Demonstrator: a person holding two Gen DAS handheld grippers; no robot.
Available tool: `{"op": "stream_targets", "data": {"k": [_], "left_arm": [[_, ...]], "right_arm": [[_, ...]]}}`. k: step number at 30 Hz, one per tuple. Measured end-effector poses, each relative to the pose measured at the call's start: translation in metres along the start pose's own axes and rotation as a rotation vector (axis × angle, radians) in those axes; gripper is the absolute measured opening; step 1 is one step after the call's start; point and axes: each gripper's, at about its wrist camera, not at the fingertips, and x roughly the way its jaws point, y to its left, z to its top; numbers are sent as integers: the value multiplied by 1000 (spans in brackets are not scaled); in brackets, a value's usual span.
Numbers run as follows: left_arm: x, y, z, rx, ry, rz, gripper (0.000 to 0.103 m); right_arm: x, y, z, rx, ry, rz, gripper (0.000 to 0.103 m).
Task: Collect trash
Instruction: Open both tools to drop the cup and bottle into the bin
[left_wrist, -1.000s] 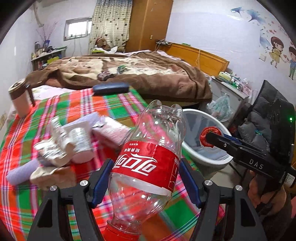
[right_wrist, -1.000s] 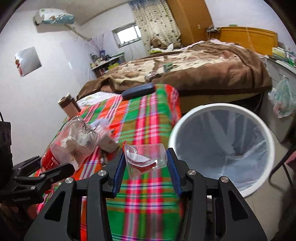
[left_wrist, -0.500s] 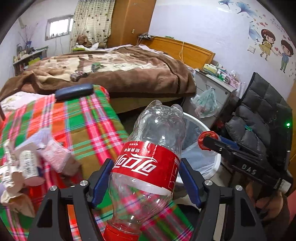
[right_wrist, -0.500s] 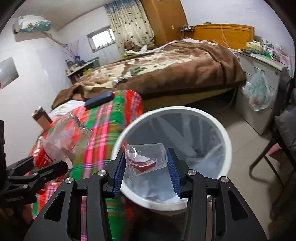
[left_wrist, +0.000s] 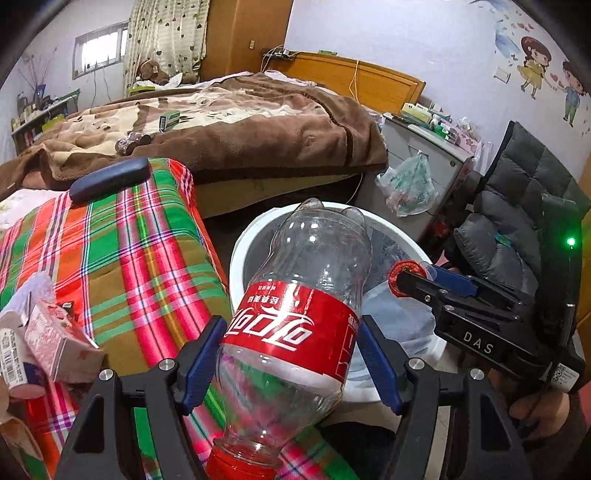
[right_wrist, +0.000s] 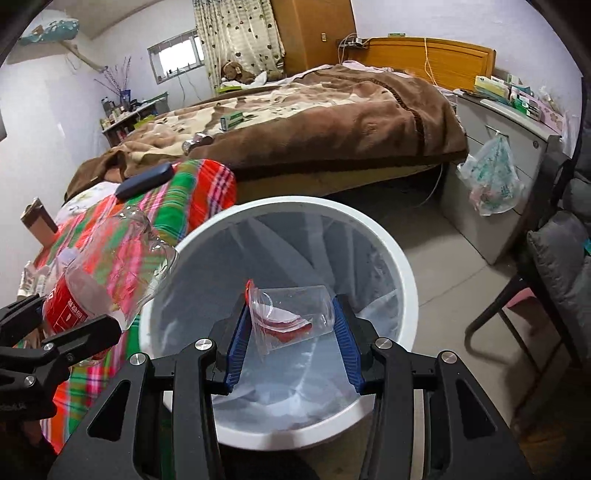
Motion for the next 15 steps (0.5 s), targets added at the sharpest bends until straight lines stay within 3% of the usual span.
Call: {"op": "stream_targets", "data": {"k": [4, 6, 15], "left_arm": [[3, 1, 1, -8, -20, -24, 75], [2, 1, 3, -13, -27, -32, 84], [-15, 6, 0, -35, -62, -48, 84]], "right_arm": [[6, -5, 1, 0, 29, -20, 51], [7, -6, 0, 6, 30, -14, 59], [-4, -6, -2, 38, -1, 1, 60]]}}
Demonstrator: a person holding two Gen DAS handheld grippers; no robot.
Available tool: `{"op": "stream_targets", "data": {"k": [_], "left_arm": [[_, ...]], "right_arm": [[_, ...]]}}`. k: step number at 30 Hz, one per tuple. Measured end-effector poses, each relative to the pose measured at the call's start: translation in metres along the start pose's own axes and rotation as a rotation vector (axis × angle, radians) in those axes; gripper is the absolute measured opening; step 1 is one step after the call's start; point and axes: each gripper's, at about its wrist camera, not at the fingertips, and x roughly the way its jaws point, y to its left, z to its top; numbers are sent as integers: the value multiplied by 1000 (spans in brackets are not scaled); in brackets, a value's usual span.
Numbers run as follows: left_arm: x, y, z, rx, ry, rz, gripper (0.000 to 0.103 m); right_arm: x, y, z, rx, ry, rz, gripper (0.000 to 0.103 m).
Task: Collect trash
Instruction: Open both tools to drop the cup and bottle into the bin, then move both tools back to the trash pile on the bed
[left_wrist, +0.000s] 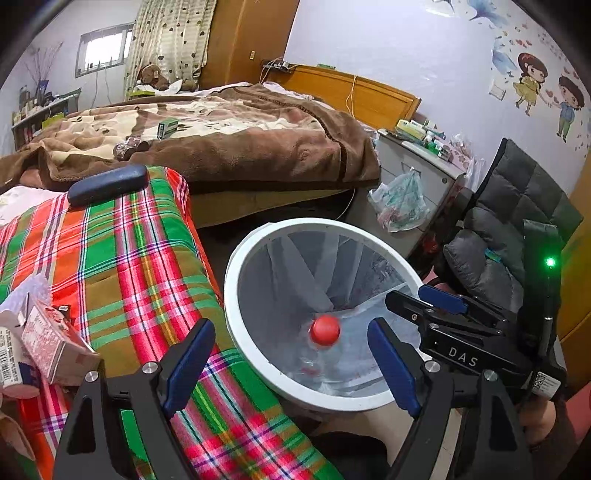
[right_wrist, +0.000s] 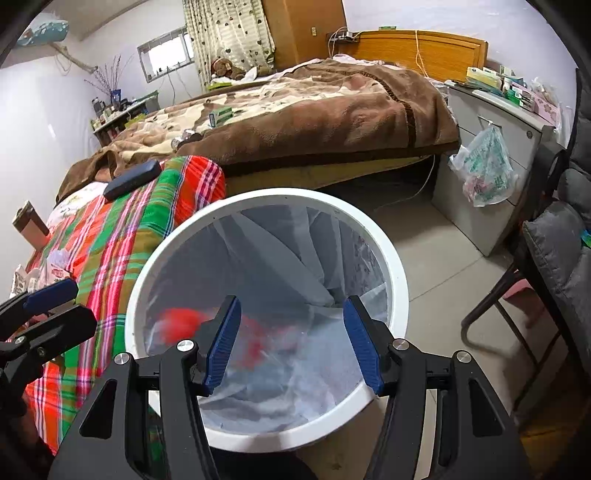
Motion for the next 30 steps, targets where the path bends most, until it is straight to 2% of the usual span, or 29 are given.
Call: {"op": "stream_targets", "data": {"k": [5, 15, 22, 30], "left_arm": [[-18, 4, -5, -1, -28, 11, 84], [-68, 19, -22, -34, -100, 76, 84], [-104, 34, -41, -54, -146, 131, 84], [-142, 69, -67, -122, -194, 200, 84]], "right_arm": [[-11, 6, -2, 16, -33, 15, 59], [-30, 28, -6, 0, -87, 43, 60], [-43, 51, -12, -32, -118, 93, 59], [-44, 89, -22, -104, -112, 157, 59]]}}
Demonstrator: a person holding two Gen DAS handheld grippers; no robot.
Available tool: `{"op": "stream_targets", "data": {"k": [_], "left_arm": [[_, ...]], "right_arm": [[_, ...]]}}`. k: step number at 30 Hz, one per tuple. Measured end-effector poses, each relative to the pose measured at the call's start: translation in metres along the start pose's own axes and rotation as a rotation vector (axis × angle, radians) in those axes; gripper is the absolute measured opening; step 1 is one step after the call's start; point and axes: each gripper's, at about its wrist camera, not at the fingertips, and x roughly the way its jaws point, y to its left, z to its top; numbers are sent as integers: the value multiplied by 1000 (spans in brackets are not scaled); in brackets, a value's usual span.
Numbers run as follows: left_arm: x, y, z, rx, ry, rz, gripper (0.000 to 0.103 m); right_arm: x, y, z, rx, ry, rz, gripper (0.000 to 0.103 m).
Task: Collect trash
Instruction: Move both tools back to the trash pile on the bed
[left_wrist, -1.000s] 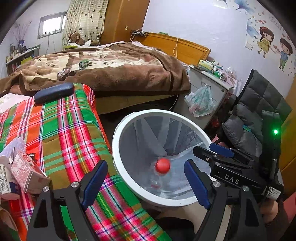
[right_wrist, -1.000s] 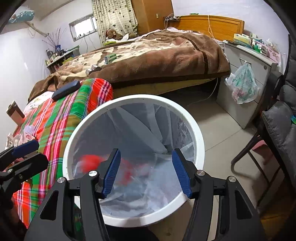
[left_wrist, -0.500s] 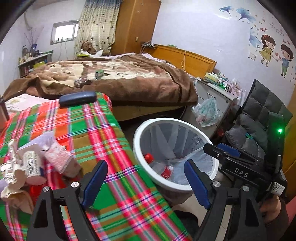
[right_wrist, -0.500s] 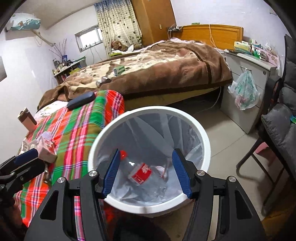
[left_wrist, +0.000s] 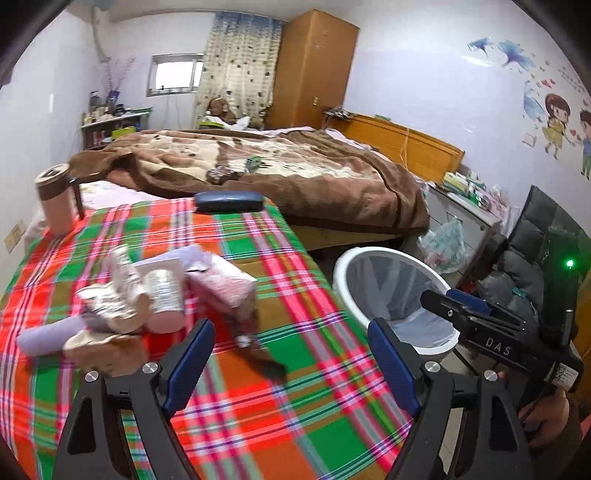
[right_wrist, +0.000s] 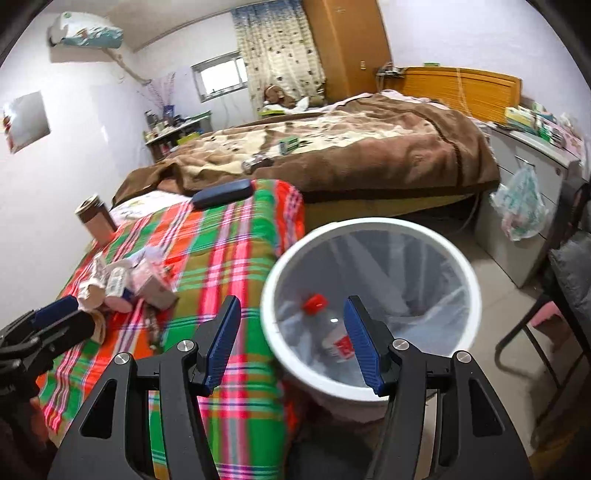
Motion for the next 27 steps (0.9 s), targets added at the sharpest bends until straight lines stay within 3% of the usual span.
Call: {"op": "stream_targets", "data": {"k": [17, 27], "left_arm": [[-46, 108, -31, -137, -33, 185, 84], [-41, 152, -39, -153, -11, 227, 84]], "right_arm": [[23, 71, -13, -125, 56, 111, 59], [46, 100, -8, -186, 92, 140, 59]]}}
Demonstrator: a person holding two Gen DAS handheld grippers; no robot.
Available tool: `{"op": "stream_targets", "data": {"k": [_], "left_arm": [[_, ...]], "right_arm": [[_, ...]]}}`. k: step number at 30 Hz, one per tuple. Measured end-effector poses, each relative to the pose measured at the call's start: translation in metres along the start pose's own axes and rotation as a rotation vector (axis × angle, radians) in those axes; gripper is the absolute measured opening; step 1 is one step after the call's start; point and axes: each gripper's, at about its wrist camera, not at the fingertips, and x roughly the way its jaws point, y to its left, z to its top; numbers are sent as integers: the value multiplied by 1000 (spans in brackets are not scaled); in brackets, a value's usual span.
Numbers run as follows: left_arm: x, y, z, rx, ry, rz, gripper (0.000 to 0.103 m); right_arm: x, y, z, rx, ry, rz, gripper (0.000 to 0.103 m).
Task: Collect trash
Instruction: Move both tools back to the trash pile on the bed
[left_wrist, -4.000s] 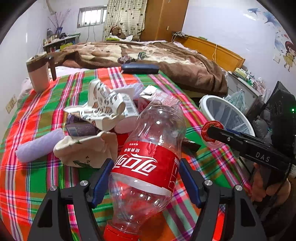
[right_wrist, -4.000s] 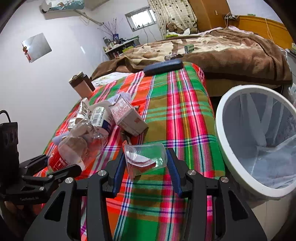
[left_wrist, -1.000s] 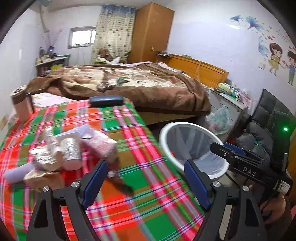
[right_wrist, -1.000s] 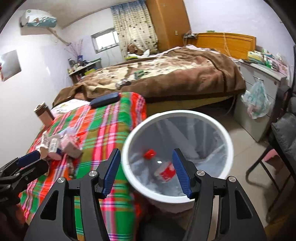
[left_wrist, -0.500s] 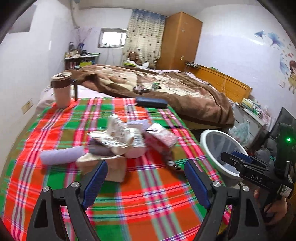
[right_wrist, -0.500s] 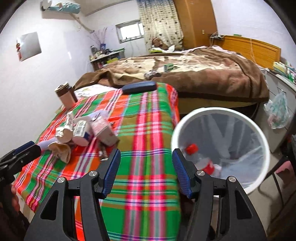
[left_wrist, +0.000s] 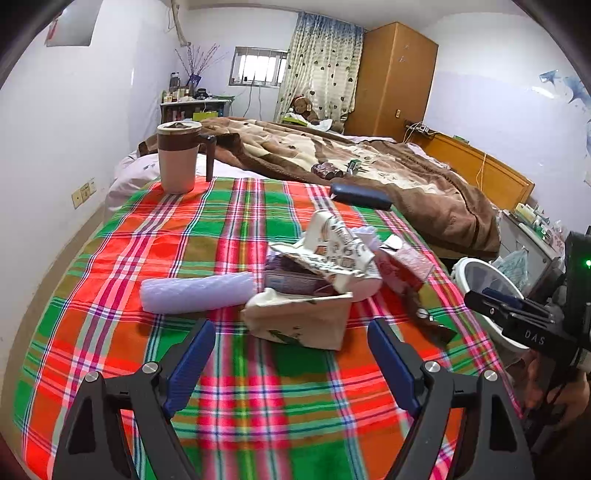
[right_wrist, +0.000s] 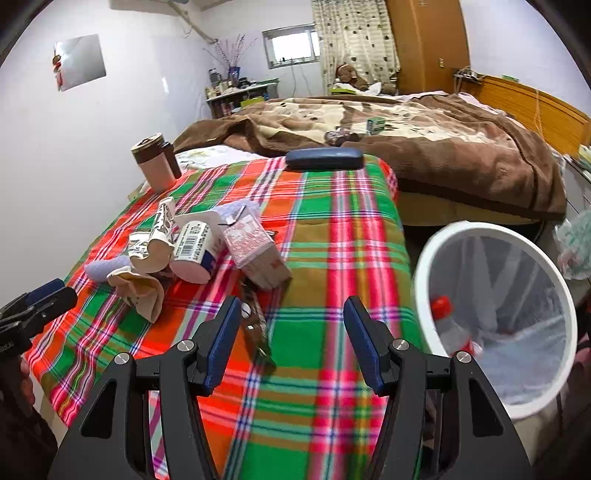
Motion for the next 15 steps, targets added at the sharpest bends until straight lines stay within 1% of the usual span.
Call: {"op": "stream_targets", "data": {"k": [2, 5, 12, 15], "left_arm": [[6, 3, 1, 16, 9, -16, 84], [14, 6, 2, 39, 20, -11, 84], [37, 15, 11, 59, 63, -26, 84], [47, 15, 13, 76, 82, -41, 84]], "right_arm": [[6, 3, 3, -12, 9, 8, 59], [15, 9, 9, -39, 19, 13, 59], [29, 23, 23, -106, 28, 21, 59], [35, 32, 27, -161, 31, 17, 59]]}}
